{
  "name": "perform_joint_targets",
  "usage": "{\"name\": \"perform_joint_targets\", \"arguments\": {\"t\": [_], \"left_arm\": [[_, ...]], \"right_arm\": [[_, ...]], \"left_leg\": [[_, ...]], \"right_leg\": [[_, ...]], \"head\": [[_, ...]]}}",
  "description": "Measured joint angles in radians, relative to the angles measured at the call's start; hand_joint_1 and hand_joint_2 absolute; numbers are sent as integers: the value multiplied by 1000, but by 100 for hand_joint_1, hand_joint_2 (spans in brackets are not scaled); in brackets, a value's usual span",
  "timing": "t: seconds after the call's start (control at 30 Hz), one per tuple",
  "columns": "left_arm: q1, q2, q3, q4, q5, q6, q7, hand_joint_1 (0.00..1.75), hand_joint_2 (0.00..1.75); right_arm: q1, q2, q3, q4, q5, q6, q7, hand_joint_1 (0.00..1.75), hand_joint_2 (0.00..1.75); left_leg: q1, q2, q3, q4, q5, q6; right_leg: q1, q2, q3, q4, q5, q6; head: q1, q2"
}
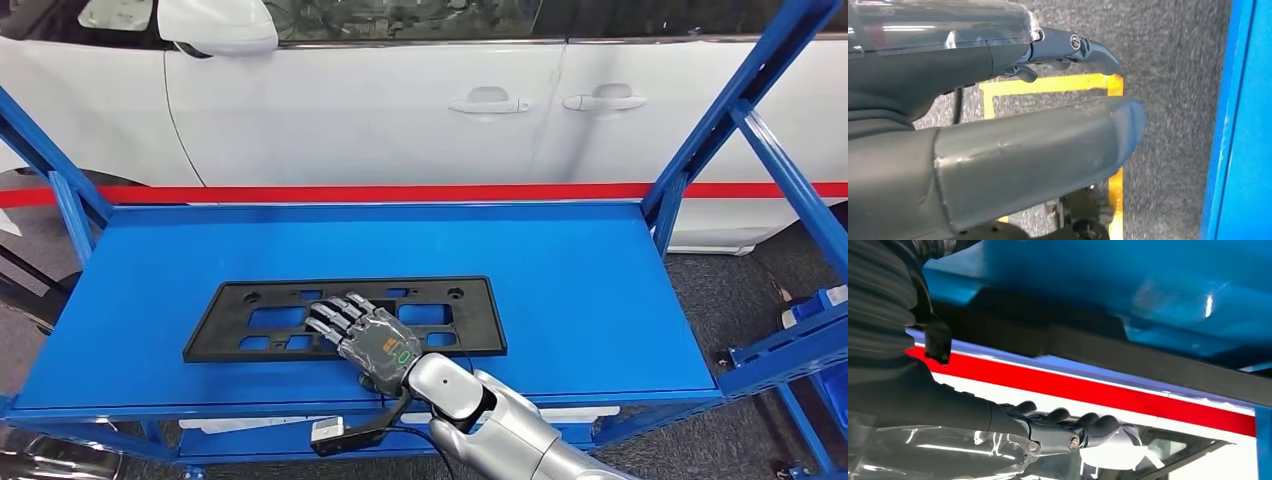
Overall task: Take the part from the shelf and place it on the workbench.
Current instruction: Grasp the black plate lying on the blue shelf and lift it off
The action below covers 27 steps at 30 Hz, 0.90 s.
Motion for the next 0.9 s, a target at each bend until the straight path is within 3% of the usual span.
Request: {"name": "perform_joint_targets", "arguments": {"t": [0.07, 0.1, 0.13, 0.17, 0.23, 0.27, 0.3, 0.37, 0.43, 0.5, 0.57, 0.6, 0.63, 0.67, 0.73, 0.8, 0.9], "left_arm": [[0, 0, 0, 0, -4, -1, -2, 0, 0], [0, 0, 0, 0, -7, -1, -3, 0, 0], [0, 1, 0, 0, -9, -2, -3, 0, 0], [0, 1, 0, 0, -11, -2, -4, 0, 0], [0, 0, 0, 0, -15, -2, -5, 0, 0], [-1, 0, 0, 0, -15, -2, -6, 0, 0], [-1, 0, 0, 0, -16, -2, -6, 0, 0], [-1, 1, 0, 0, -19, -1, -7, 0, 0], [-2, 3, 0, 0, -27, -1, -10, 0, 0], [-4, 6, 0, 0, -34, -2, -14, 0, 0], [-4, 10, 0, 0, -39, -4, -16, 0, 0], [-3, 12, 0, 0, -41, -5, -16, 0, 0], [-2, 13, 0, 0, -43, -6, -16, 0, 0], [-2, 15, 0, 0, -45, -7, -16, 0, 0], [-3, 19, 0, 0, -48, -9, -16, 0, 0], [-6, 23, 0, 0, -49, -10, -16, 0, 0], [-5, 26, 0, 0, -51, -11, -16, 0, 0]], "right_arm": [[0, 0, 2, 9, 5, 7, 0, 0, 175], [0, 0, 4, 15, 7, 9, 0, 0, 175], [-1, 0, 5, 21, 11, 9, 0, 0, 175], [-2, 0, 6, 25, 16, 6, 2, 0, 175], [-7, 2, 8, 32, 32, -10, 12, 0, 175], [-8, 4, 8, 36, 46, -23, 24, 0, 175], [-10, 7, 9, 42, 68, -39, 44, 0, 175], [-11, 15, 12, 60, 130, -76, 101, 0, 175], [-15, 31, 15, 93, 209, -109, 175, 1, 175], [-24, 51, 16, 142, 277, -134, 246, 82, 175], [-33, 66, 14, 196, 309, -154, 284, 164, 175], [-36, 72, 11, 221, 316, -163, 290, 166, 175], [-38, 77, 6, 242, 321, -169, 291, 167, 175], [-39, 82, 1, 260, 326, -174, 292, 168, 175], [-42, 91, -15, 289, 329, -180, 291, 169, 175], [-45, 96, -29, 308, 329, -183, 291, 169, 175], [-49, 97, -49, 329, 328, -183, 290, 170, 175]], "left_leg": [[-1, 1, 0, 0, -1, 4], [-2, 2, 1, 1, -2, 5], [-3, 2, 3, 1, -3, 6], [-4, 1, 6, 1, -4, 6], [-7, -1, 13, -1, -6, 5], [-8, -2, 14, -1, -7, 3], [-7, -2, 14, -2, -7, -1], [-6, -1, 14, -8, -5, -13], [-6, 0, 13, -5, -13, -23], [-5, 1, -19, 69, -62, -30], [-4, 1, -83, 208, -128, -35], [-4, 1, -107, 260, -144, -37], [-4, 1, -112, 274, -138, -38], [-4, 1, -98, 249, -115, -38], [-5, 2, -29, 112, -50, -33], [-8, 1, 23, 7, -18, -24], [-12, 1, 28, -14, -9, -9]], "right_leg": [[-3, 0, -68, 139, -57, 5], [-4, 0, -91, 181, -65, 4], [-4, 0, -95, 184, -52, 1], [-3, 0, -80, 146, -21, -4], [4, 0, -12, -1, 54, -23], [8, 0, 17, -65, 77, -32], [13, 0, 35, -106, 88, -38], [18, 1, 42, -129, 91, -42], [10, 2, 48, -144, 99, -43], [3, 0, 52, -156, 106, -45], [7, -2, 50, -154, 107, -49], [9, -2, 48, -151, 107, -49], [10, -2, 48, -149, 106, -49], [11, -1, 47, -145, 105, -50], [12, 0, 47, -139, 103, -48], [15, 1, 45, -135, 102, -42], [16, 3, 39, -132, 105, -28]], "head": [[0, 0], [0, 0], [0, 0], [0, 0], [0, 0], [0, 0], [0, 0], [1, 0], [1, 0], [0, 0], [0, 0], [0, 0], [0, 0], [0, 0], [0, 0], [0, 0], [0, 0]]}}
